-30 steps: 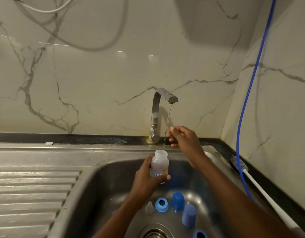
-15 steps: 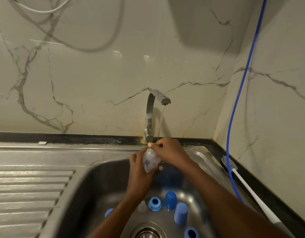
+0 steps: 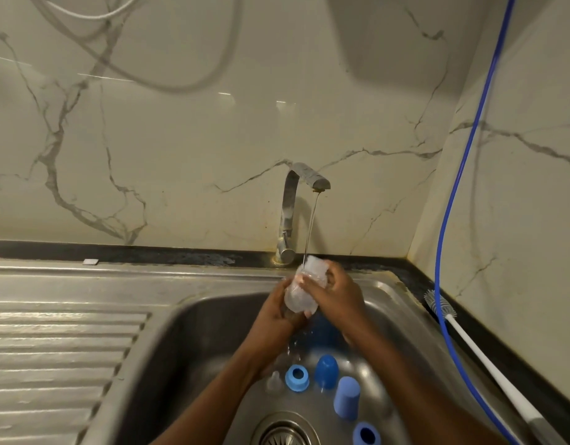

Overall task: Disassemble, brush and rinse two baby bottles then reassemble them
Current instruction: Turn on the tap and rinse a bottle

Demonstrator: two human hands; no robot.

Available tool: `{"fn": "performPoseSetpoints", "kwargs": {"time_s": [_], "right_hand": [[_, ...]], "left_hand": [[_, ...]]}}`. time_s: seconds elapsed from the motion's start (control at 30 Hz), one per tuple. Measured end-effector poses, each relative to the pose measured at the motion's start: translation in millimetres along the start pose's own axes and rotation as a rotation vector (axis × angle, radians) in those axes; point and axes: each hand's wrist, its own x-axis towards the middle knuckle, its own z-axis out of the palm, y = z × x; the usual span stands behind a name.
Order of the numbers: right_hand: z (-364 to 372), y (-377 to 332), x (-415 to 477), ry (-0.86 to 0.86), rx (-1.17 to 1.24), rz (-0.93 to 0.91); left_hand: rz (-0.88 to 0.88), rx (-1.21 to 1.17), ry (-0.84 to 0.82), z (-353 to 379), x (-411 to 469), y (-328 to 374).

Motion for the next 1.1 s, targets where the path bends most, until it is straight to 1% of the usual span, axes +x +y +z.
{"fn": "performPoseSetpoints", "kwargs": {"time_s": [0.07, 0.1, 0.17, 0.2, 0.27, 0.33, 0.4, 0.43, 0.53, 0.6, 0.7, 0.73, 0.8, 0.87, 0.9, 0.97, 1.0, 1.07, 1.1], "right_hand": [[7, 3, -2, -0.059, -0.066, -0.062], [9, 3, -5, -0.06, -0.074, -0.093], [8, 3, -8, 0.01, -0.055, -0.144], [7, 4, -6, 0.004, -0.062, -0.159], [8, 6, -7, -0.053, -0.09, -0.158], [7, 5, -8, -0.021, -0.051, -0.15], [9, 3, -8, -0.047, -0.041, -0.153], [10, 2, -7, -0.053, -0.048, -0.158], [16, -1, -7, -0.001, -0.098, -0.192], [14, -7, -4, 0.029, -0.055, -0.145], [8, -8, 3, -0.012, 0.197, -0.033], [9, -9, 4, -0.041, 0.201, -0.019], [16, -6, 4, -0.097, 0.049, -0.047], [20, -9, 4, -0.079, -0.138, -0.057], [17, -13, 5, -0.061, -0.169, -0.041], [9, -16, 12, -0.077, -0.149, -0.042], [5, -16, 16, -0.096, -0.096, -0.036], [2, -16, 17, -0.114, 0.036, 0.004], [4, -18, 16, -0.121, 0.054, 0.013]], "left_hand": [[0.005, -0.025, 0.018, -1, 1, -1], [0.007, -0.024, 0.024, -1, 0, -1], [0.008, -0.021, 0.024, -2, 1, -3], [0.003, -0.018, 0.02, -2, 2, -4], [-0.011, 0.009, 0.028, -2, 0, -3], [0.013, 0.013, 0.073, -3, 1, -2], [0.019, -0.001, 0.128, -5, 1, -2], [0.019, 0.015, 0.137, -4, 0, -1], [0.014, 0.034, 0.112, -1, 1, -1], [-0.034, -0.032, 0.045, -3, 3, -1], [-0.131, -0.196, -0.03, -6, 3, 0], [-0.133, -0.198, -0.023, -5, 2, 0], [-0.094, -0.113, 0.025, -4, -1, 1], [-0.07, -0.075, 0.042, -2, -2, 1], [-0.075, -0.099, 0.024, -2, -2, 1], [-0.109, -0.185, -0.007, -4, 1, 3], [-0.119, -0.226, -0.009, -4, 2, 5], [-0.104, -0.225, 0.026, -6, 3, 6], [-0.087, -0.192, 0.057, -5, 3, 6]]}}
